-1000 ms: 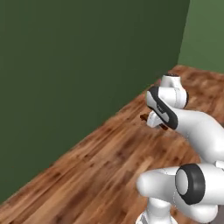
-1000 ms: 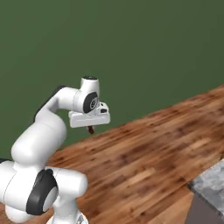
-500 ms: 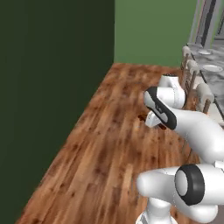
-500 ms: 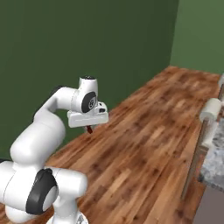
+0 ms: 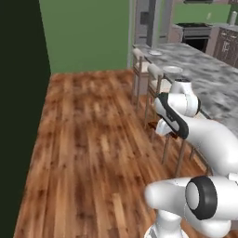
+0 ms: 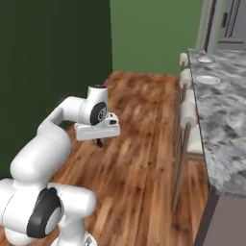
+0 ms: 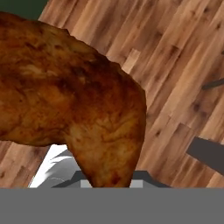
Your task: Take the chicken drumsticks from the pan and place one on each plate on the dining counter.
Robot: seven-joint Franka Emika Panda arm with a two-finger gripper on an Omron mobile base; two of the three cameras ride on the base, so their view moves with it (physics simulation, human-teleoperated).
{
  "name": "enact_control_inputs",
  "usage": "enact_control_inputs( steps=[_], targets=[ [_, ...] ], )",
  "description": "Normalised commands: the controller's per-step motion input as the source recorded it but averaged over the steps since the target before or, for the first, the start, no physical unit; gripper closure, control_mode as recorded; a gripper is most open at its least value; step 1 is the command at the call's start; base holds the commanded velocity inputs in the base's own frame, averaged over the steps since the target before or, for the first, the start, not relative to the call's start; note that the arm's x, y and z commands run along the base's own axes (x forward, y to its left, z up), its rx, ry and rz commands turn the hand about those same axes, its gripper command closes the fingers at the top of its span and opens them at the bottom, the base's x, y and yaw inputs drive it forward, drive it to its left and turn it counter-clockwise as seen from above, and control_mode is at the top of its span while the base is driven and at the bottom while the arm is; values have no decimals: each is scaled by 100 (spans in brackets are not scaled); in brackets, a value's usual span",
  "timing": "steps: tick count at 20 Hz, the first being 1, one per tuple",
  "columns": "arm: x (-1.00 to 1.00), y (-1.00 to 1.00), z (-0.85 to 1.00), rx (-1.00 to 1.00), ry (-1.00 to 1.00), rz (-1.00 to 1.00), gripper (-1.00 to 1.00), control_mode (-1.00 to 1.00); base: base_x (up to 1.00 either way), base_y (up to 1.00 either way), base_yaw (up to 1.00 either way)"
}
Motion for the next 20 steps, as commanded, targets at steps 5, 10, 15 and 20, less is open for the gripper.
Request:
enact_control_inputs(
  steps=[5, 10, 15, 20],
  targets=[
    [0, 0, 0, 0, 0, 0, 100, 100, 86, 52, -56],
    [0, 0, 0, 0, 0, 0, 100, 100, 85, 55, -56],
    [0, 0, 0, 0, 0, 0, 100, 100, 86, 57, -54],
    [0, 0, 0, 0, 0, 0, 100, 100, 80, 70, -41]
  ],
)
